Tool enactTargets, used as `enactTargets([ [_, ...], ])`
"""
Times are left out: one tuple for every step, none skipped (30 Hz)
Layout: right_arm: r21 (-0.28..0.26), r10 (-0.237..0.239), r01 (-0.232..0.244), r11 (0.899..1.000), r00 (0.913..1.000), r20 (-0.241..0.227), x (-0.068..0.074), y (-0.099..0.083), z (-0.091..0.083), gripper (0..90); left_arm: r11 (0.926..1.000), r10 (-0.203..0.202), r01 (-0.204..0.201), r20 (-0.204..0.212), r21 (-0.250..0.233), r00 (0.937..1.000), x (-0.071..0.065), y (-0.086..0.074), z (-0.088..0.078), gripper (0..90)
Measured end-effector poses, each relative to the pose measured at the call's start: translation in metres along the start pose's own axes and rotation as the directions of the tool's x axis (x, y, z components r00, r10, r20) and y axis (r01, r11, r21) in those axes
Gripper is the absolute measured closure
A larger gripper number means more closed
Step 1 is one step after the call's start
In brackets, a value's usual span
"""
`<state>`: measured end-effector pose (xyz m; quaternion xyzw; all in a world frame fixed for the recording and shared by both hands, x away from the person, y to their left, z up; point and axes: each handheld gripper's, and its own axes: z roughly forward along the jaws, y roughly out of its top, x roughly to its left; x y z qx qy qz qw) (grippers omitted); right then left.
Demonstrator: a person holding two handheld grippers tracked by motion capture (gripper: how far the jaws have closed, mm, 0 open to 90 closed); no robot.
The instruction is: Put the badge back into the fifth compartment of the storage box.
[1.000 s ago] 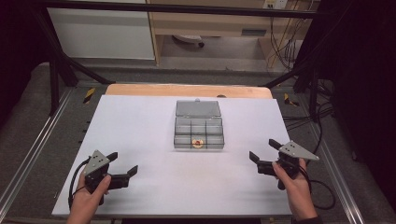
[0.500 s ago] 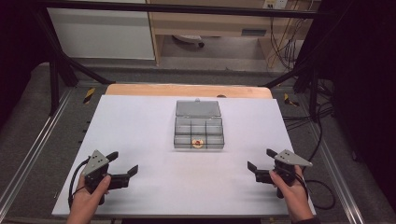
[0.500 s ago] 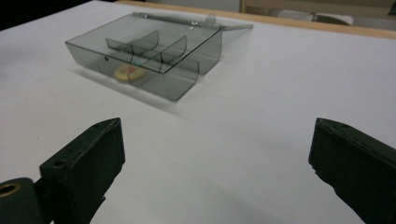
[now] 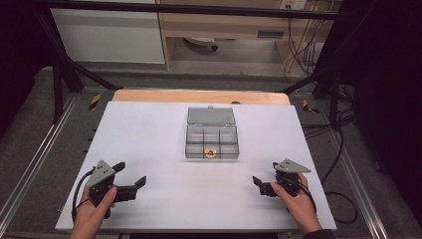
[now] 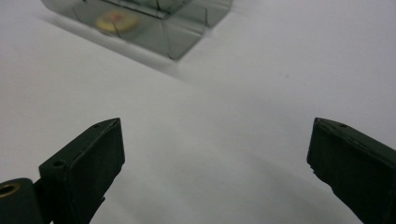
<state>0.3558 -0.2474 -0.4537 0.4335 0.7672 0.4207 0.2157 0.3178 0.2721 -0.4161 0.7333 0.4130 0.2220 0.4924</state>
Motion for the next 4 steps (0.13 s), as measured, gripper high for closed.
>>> enactTargets([
  [0.024, -0.004, 0.004, 1.000, 0.9998, 0.018, -0.0012, 0.0001, 0.0024, 4.5, 1.0000, -0.001, 0.001, 0.000, 0.001, 1.0000, -0.0002, -0.0001, 0.0005, 6.0],
  [0.044, -0.007, 0.005, 0.999, 0.9992, 0.039, -0.0026, 0.0000, 0.0049, 4.6, 1.0000, 0.001, -0.001, 0.000, 0.004, 1.0000, -0.0003, -0.0003, 0.0009, 6.0],
  [0.066, -0.011, 0.007, 0.998, 0.9983, 0.058, -0.0046, -0.0005, 0.0071, 4.7, 1.0000, 0.002, -0.002, 0.000, 0.007, 1.0000, -0.0003, -0.0004, 0.0014, 6.0],
  [0.093, -0.011, 0.004, 0.996, 0.9971, 0.075, -0.0062, -0.0014, 0.0094, 4.6, 1.0000, -0.002, 0.002, 0.002, 0.008, 1.0000, -0.0007, -0.0005, 0.0021, 6.0],
])
